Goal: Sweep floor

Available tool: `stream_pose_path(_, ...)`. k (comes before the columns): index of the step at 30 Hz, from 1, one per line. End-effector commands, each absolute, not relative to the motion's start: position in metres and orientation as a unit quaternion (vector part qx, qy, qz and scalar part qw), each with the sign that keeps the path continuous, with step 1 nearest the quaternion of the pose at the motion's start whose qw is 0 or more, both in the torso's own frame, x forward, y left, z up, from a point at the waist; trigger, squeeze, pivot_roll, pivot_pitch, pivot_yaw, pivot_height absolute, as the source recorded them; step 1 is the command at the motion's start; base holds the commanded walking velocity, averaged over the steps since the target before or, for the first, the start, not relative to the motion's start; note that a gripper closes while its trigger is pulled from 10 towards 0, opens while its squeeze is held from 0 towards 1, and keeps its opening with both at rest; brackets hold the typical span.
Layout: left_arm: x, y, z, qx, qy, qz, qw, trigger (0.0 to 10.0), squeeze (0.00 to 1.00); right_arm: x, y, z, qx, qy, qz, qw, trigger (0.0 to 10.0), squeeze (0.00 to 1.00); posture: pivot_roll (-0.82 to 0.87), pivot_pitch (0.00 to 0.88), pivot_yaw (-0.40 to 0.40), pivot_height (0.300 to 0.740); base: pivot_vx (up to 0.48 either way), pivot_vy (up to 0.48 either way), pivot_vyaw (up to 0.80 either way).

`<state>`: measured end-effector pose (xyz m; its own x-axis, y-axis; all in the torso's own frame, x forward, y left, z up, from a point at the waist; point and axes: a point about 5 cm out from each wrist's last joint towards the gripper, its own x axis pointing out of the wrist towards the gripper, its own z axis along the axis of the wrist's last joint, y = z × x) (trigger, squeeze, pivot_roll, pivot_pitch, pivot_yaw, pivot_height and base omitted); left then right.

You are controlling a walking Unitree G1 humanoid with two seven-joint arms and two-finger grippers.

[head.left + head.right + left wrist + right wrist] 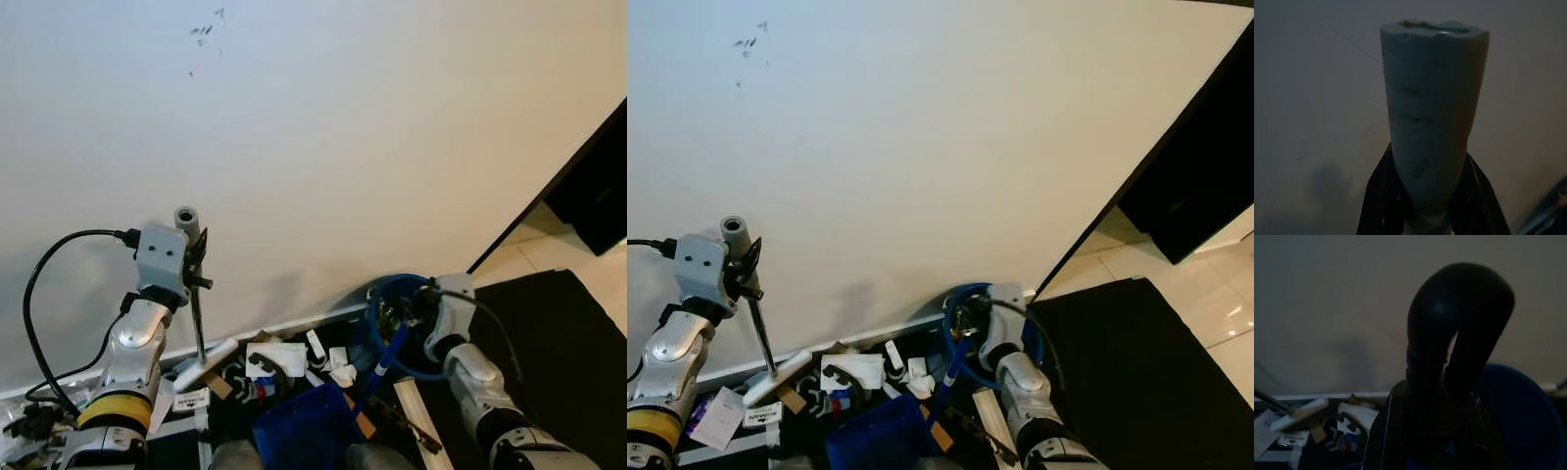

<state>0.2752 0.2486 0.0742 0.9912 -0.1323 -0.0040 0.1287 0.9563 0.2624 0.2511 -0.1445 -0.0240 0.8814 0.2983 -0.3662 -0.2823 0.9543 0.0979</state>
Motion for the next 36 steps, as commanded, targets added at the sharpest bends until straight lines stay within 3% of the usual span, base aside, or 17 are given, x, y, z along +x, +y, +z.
stream_pose_path(1,0.282,0.244,0.089,0.110,-0.041,-0.054,0.992,10.0,0.00,0.242,-0.142,-0.031,-0.005,0.206,0.176,0.963,10.0,0.00,0.17,0.000,-0.109,0.740,0.000,0.000,0.00)
stream_pose_path(9,0.281,0.246,0.086,0.135,-0.019,-0.066,0.989,10.0,0.00,0.256,-0.145,-0.017,-0.013,0.157,0.136,0.978,10.0,0.00,0.17,0.000,-0.107,0.740,0.000,0.000,0.00)
stream_pose_path(16,0.283,0.253,0.095,0.186,-0.009,-0.049,0.981,10.0,0.00,0.247,-0.157,-0.035,-0.070,0.247,0.098,0.961,10.0,0.00,0.17,0.000,-0.110,0.740,0.000,0.000,0.00)
stream_pose_path(19,0.287,0.257,0.109,0.235,-0.011,-0.065,0.970,10.0,0.00,0.244,-0.195,-0.038,-0.093,0.275,-0.053,0.956,10.0,0.00,0.17,0.000,-0.118,0.740,0.000,0.000,0.00)
stream_pose_path(24,0.291,0.259,0.124,0.246,-0.027,-0.068,0.966,10.0,0.00,0.242,-0.215,-0.035,-0.073,0.276,-0.137,0.949,10.0,0.00,0.16,0.000,-0.113,0.740,0.000,0.000,0.00)
stream_pose_path(29,0.294,0.261,0.130,0.232,-0.036,-0.053,0.971,10.0,0.00,0.245,-0.216,-0.032,-0.049,0.259,-0.144,0.954,10.0,0.00,0.15,0.000,-0.103,0.740,0.000,0.000,0.00)
stream_pose_path(36,0.288,0.259,0.104,0.176,0.023,-0.037,0.983,10.0,0.00,0.246,-0.202,-0.031,-0.010,0.241,-0.118,0.963,10.0,0.00,0.15,0.000,-0.096,0.740,0.000,0.000,0.00)
